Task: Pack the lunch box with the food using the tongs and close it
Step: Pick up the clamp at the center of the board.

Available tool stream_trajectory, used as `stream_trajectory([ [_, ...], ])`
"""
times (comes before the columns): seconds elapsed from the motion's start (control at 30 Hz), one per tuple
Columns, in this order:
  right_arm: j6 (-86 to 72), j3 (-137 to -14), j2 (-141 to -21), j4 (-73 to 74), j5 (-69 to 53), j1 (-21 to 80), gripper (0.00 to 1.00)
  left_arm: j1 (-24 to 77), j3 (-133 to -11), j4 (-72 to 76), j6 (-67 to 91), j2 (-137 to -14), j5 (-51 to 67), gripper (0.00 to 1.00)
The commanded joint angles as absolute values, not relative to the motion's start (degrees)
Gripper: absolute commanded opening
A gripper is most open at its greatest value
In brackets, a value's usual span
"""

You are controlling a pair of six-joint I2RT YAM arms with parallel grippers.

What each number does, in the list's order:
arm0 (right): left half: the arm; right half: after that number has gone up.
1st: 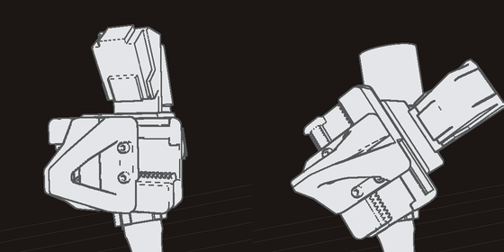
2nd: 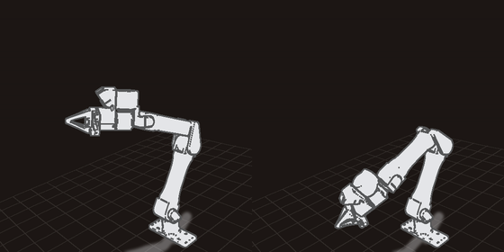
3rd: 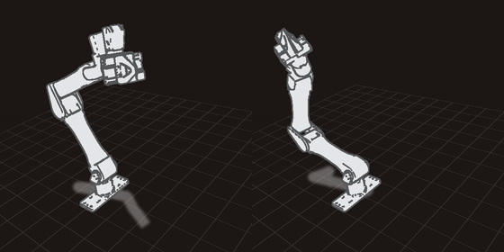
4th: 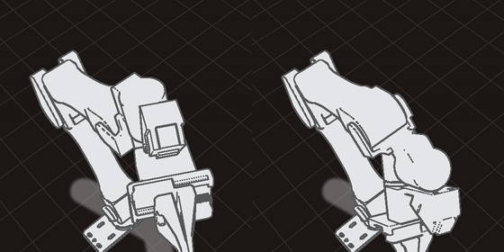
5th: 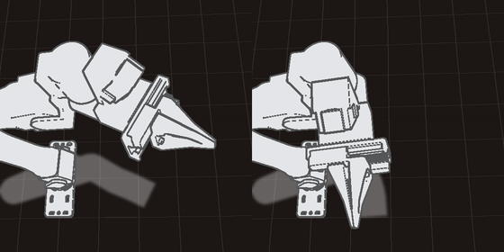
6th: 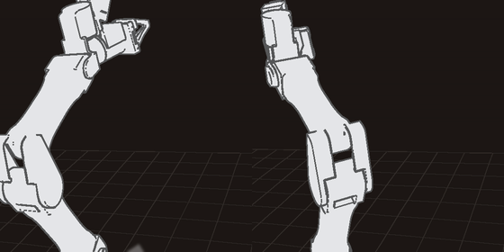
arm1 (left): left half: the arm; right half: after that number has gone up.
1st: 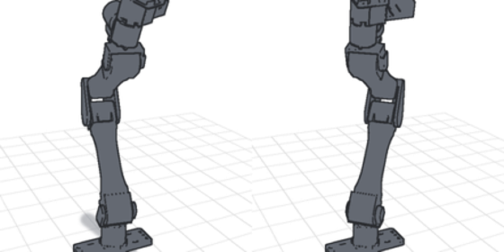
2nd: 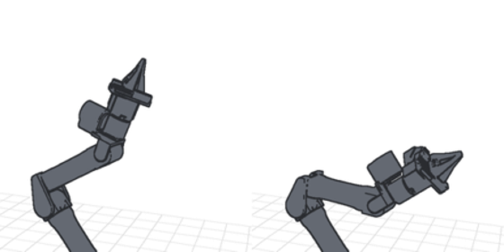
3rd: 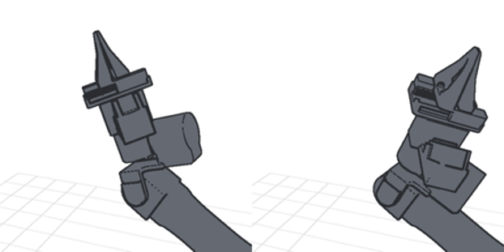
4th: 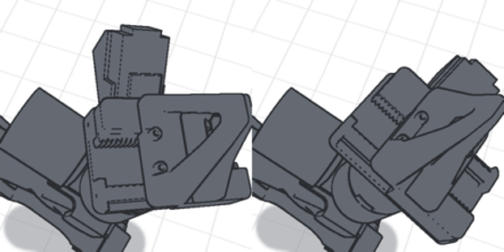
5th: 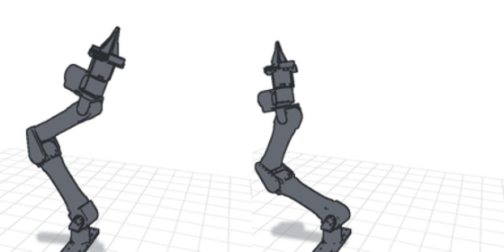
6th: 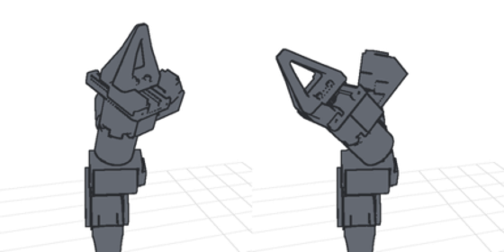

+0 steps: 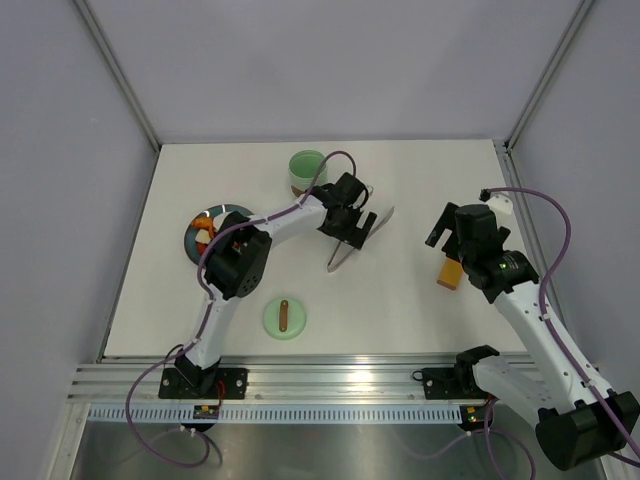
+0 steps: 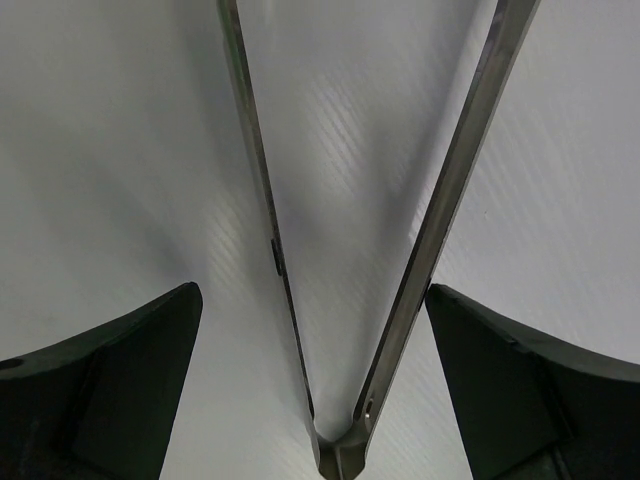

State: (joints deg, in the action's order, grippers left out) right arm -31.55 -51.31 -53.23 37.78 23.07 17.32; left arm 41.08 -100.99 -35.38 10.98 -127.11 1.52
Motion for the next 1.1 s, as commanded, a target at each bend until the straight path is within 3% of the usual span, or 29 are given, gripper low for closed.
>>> stream_trajectory([
  [0.0,-32.26,-52.91,-53.00,37.62,24.43,17.67,1.00,41.57,-105.72,-33.48,11.34,-129.54,2.81,0.97],
  [0.3,-31.99,-53.35,-51.24,38.67,24.52,17.67,1.00,42.10,-111.70,-35.77,11.60,-134.91,3.08,0.82],
  [0.5,-32.34,-53.53,-50.98,39.11,24.43,17.67,0.99,43.24,-111.89,-37.09,10.90,-135.53,0.62,0.80],
  [0.63,-32.69,-53.44,-51.06,39.11,24.08,17.75,0.99,43.86,-111.18,-37.44,10.28,-135.00,0.26,0.74],
  [0.7,-31.82,-53.26,-50.98,38.50,22.69,17.67,0.99,44.12,-110.05,-37.09,10.20,-134.04,0.09,0.74],
  [0.83,-31.64,-52.38,-50.10,37.44,20.92,17.67,0.99,44.30,-105.48,-35.42,10.46,-131.66,-1.67,0.86],
  [1.07,-31.91,-52.12,-50.36,37.09,20.92,17.67,1.00,44.30,-101.61,-34.37,10.37,-129.46,-1.85,0.85],
])
